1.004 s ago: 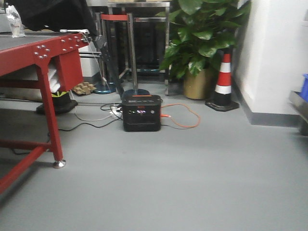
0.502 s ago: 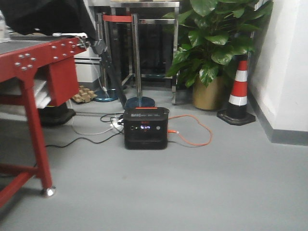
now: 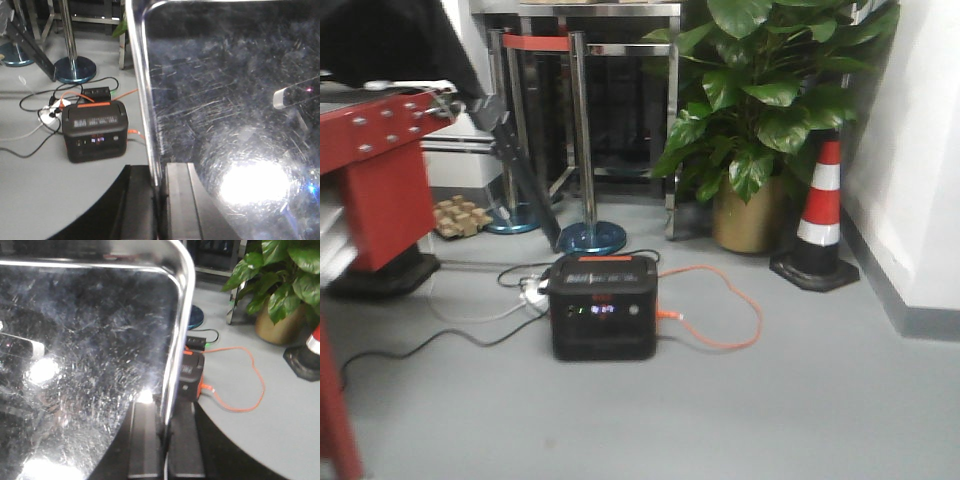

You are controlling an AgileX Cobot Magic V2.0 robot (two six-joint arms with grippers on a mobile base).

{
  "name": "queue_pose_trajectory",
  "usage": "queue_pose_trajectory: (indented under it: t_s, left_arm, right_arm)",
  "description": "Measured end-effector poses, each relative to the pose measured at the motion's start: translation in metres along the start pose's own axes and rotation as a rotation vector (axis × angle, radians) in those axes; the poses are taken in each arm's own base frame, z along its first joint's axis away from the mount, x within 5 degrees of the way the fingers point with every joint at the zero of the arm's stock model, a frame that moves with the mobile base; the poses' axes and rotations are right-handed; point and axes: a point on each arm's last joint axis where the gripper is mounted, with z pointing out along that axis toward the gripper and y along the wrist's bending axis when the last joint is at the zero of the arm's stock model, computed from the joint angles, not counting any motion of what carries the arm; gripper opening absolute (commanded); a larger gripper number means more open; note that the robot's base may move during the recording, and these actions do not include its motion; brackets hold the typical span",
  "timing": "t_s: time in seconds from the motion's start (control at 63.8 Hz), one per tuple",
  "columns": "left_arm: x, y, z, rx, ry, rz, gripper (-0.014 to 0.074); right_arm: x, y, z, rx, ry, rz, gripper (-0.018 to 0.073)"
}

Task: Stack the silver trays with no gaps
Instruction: 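Turn the base past the orange cone toward the other shelf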

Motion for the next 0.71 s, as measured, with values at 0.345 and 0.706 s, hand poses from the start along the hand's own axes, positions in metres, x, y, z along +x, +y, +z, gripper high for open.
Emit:
queue_pose_trajectory:
  t_s: [0.345, 0.706]
  left_arm:
    - [0.0003, -0.0001, 0.0007, 0.0, 0.0, 0.0, -0.0016]
    - [0.0002, 0.0, 0.0007, -0.001, 0.0, 0.0, -0.0016]
  right_arm:
    - [-0.0007, 0.0, 0.0, 0.0, -0.007, 0.0, -0.0087]
    - [-0.0015, 0.0, 0.0, 0.0, -0.016, 0.0, -0.0087]
